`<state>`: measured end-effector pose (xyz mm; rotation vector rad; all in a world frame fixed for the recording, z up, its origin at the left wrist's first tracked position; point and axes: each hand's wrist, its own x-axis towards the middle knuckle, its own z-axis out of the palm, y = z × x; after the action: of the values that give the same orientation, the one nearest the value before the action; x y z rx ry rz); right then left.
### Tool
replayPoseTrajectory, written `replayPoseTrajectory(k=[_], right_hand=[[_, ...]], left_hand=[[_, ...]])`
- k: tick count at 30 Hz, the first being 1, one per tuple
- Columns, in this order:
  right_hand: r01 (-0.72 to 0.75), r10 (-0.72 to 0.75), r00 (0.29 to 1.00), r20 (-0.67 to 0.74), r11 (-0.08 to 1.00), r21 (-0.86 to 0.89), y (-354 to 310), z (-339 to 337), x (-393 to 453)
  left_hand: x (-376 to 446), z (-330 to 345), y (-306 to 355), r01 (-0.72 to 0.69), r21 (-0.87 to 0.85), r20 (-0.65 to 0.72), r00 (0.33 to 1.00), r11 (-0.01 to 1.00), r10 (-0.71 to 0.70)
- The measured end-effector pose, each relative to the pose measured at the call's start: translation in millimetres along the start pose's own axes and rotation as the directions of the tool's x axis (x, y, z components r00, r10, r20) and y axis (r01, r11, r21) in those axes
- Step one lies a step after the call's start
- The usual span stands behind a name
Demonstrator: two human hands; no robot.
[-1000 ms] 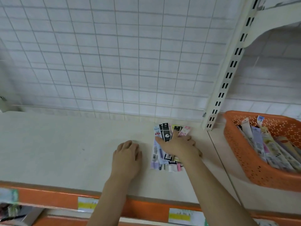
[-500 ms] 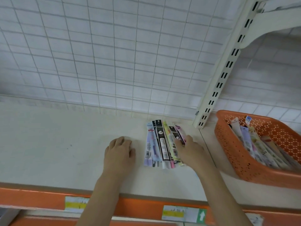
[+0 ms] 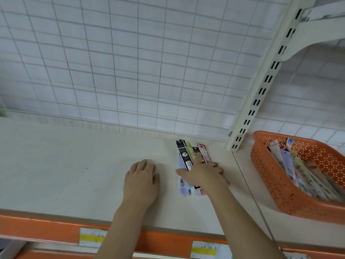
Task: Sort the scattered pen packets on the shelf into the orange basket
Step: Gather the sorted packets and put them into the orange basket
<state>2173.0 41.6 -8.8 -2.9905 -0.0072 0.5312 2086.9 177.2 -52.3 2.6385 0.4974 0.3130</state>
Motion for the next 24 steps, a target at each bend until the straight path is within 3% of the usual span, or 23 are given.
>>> replayPoseTrajectory(k=[14, 19, 24], right_hand=[[0.198, -0.198, 0.959, -0.204, 0.980, -0.019, 44, -18, 5], [0.247, -0.223, 0.961, -0.165, 0.959, 0.141, 50, -31, -6], [0.386, -0.277, 0.900, -0.336, 0.865, 0.321, 58, -68, -23]], left_hand=[[-1, -1, 3, 0.006, 0.000, 0.001, 1.000, 1.000, -0.006], [-1, 0, 3, 0.007, -0.019, -0.019, 1.000, 1.000, -0.007], [-1, 0, 4, 0.004, -0.006, -0.022, 1.000, 1.000, -0.004]])
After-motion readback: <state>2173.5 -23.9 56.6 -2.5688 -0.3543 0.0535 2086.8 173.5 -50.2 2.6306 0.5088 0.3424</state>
